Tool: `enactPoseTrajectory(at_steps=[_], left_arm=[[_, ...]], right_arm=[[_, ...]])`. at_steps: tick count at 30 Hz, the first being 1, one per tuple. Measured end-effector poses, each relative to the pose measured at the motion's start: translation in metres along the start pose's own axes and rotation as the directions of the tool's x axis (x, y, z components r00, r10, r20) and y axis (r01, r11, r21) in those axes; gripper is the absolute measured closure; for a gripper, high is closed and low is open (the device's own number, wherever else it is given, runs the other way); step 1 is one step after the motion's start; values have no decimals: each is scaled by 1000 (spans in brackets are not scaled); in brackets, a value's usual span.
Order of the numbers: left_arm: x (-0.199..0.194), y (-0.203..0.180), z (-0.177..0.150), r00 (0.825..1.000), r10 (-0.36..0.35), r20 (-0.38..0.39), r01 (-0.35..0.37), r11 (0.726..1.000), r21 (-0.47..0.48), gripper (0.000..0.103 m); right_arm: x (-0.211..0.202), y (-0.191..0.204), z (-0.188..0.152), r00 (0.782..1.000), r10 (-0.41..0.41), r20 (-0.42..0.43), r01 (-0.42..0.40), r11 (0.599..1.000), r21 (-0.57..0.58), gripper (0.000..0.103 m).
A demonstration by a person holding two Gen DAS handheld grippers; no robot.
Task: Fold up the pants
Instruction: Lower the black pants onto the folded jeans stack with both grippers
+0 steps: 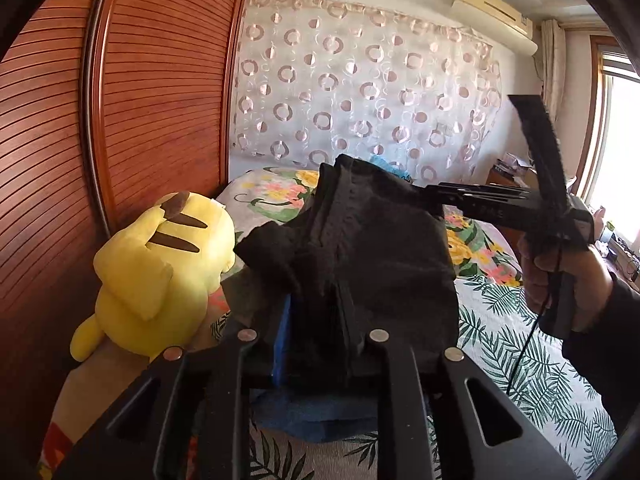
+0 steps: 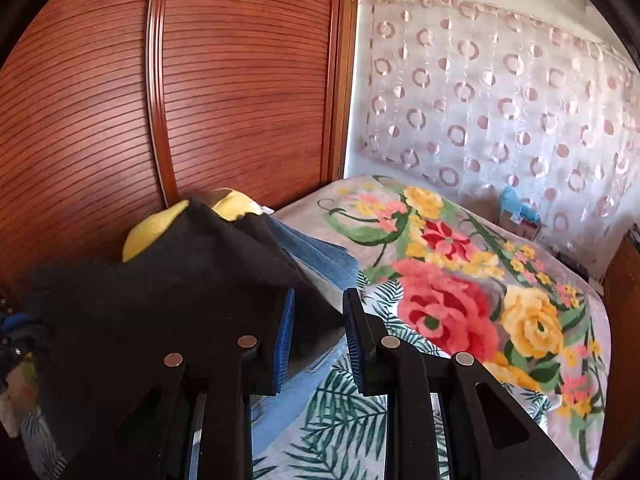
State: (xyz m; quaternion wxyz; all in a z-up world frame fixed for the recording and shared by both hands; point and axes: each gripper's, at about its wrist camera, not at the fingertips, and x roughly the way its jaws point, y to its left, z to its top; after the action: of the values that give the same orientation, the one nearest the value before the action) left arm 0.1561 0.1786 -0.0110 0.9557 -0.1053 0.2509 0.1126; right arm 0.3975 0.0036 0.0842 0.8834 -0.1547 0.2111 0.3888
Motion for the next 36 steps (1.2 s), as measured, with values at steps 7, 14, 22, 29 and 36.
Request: enactPoseTrajectory(at_steps=[7,14,22,29,36], left_arm=[[-15,1,-3,1000,25,6,-25,999,20,71],[-35,5,-7,999,40,29,-41,999,29,58],[-55,5,-13,999,20,47,-21,999,31,27],[-71,-2,-17,999,-11,44,9,999,47,15],[-85,-6,-18,999,-22,47,19,998,60,15]], right_arm=[[-35,23,-16,999,25,30,-24,1000,-3,78],[-62,29,-43,999,26,26,-27,1000,16,78],[-96,39,-63,1000,-1,25,0,999,46,78],[-125,54,-77,999,-32,31,30,997,70,78],[-149,70,-87,998,-42,43,38,996,82,78]])
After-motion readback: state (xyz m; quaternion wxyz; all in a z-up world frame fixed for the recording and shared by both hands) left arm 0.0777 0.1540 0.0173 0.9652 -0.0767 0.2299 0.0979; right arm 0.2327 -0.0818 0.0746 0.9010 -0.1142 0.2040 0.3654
